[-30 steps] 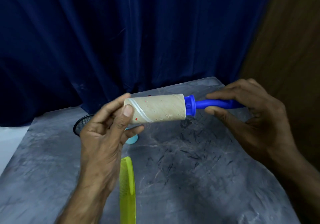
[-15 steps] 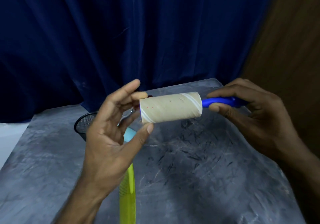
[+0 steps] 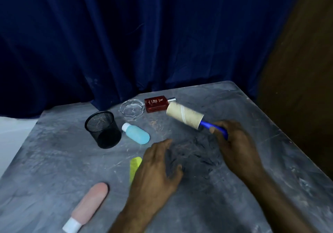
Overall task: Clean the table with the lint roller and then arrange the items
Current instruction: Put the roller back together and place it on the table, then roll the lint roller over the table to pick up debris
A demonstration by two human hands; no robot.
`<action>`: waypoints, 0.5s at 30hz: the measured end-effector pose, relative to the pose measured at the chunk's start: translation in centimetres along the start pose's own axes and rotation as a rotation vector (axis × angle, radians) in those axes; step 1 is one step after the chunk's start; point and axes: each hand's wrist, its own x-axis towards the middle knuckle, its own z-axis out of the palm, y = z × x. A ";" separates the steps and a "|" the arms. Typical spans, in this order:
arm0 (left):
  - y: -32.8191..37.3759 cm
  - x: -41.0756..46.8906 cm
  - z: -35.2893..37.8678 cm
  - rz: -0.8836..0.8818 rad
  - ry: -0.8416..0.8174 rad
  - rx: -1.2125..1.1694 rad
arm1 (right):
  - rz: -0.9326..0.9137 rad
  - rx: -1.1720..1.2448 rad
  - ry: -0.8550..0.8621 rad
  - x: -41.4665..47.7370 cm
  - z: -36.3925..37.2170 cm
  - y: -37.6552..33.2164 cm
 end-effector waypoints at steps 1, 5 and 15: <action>-0.2 0.0 0.8 -0.022 -0.059 0.069 | 0.020 -0.034 0.006 -0.3 0.9 0.0; -0.6 0.0 3.6 -0.125 -0.245 0.327 | 0.083 -0.147 -0.013 -0.8 3.9 -1.0; -0.3 -0.1 5.5 -0.206 -0.274 0.354 | 0.057 -0.499 -0.231 -2.6 6.2 -2.2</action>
